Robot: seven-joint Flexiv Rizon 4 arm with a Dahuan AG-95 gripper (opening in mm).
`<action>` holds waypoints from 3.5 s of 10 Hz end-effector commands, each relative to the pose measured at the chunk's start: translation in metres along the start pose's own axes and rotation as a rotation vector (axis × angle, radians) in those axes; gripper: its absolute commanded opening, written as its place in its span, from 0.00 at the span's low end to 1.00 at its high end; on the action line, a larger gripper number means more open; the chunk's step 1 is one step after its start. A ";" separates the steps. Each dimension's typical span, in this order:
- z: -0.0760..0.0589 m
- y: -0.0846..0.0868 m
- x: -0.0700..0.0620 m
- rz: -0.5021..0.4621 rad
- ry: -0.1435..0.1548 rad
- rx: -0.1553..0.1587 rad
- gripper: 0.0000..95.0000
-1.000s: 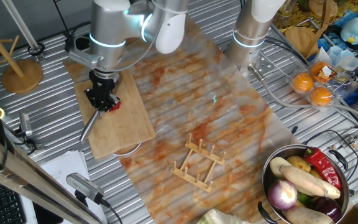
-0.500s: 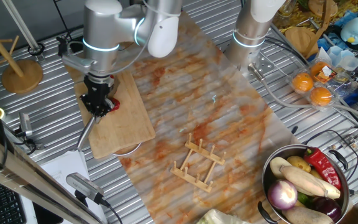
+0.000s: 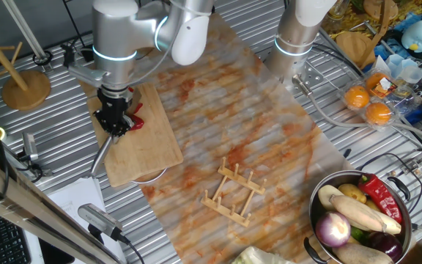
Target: Chop the chili peppers
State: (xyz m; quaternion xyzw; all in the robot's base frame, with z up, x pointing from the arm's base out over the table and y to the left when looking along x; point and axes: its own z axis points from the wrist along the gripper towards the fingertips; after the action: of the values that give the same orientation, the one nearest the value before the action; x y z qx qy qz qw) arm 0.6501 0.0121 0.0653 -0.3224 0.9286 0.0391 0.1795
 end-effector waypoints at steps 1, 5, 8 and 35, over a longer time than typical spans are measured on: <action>-0.004 0.000 0.000 -0.007 0.032 -0.007 0.20; -0.011 0.001 -0.001 0.006 0.102 -0.007 0.20; -0.018 -0.001 0.002 0.005 0.191 -0.009 0.20; -0.002 -0.009 0.041 0.205 0.600 -0.075 0.00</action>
State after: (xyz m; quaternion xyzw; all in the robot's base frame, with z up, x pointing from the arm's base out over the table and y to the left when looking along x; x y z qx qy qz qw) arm 0.6243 -0.0174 0.0537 -0.2312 0.9653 -0.0072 -0.1212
